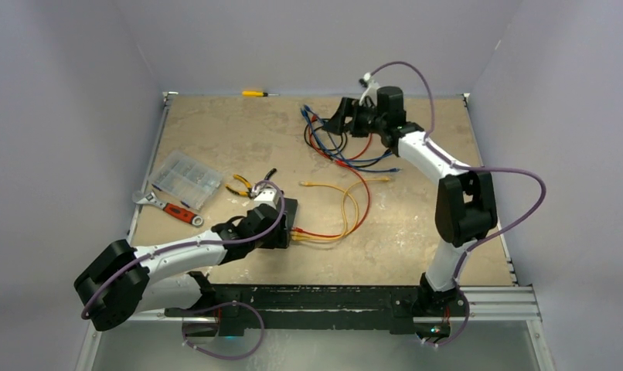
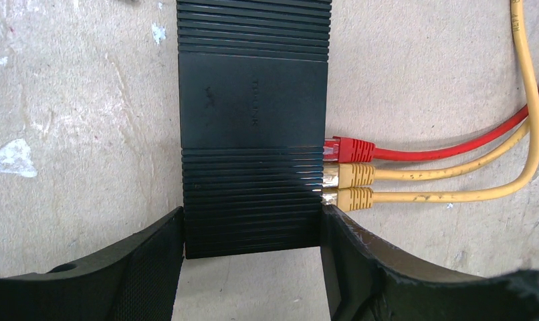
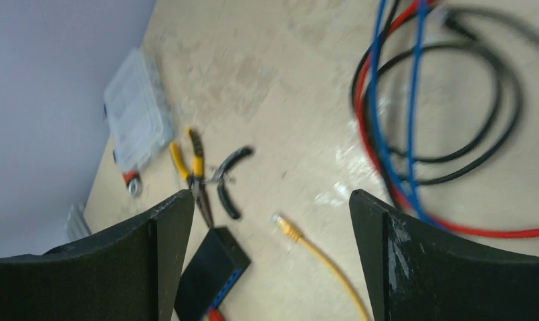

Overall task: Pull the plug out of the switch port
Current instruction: Place the connector at the center of the board, then pull the connector from the switch port.

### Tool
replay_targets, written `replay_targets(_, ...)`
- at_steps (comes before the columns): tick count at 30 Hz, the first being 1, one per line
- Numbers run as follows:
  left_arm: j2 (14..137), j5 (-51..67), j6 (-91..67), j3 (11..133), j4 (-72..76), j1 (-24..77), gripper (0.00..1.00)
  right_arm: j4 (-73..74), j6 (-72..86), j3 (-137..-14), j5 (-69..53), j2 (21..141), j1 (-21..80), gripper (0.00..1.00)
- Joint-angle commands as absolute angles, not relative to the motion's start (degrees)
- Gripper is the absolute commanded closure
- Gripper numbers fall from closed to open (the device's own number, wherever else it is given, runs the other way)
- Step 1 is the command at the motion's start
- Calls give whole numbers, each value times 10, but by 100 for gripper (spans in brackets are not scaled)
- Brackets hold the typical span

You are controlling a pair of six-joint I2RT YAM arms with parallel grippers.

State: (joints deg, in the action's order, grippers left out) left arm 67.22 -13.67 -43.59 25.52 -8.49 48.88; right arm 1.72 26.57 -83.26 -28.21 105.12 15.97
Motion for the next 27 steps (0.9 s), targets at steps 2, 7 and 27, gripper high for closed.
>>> replay_targets(2, 668, -120, -450, 236, -144, 492, 96, -32, 247, -733, -310, 1013, 225, 12)
replay_targets(7, 665, -121, -452, 233, -140, 492, 100, -95, 280, -615, -355, 989, 250, 15)
replay_targets(27, 670, -108, -453, 229, -127, 493, 100, -316, 399, -419, -428, 1045, 336, 44)
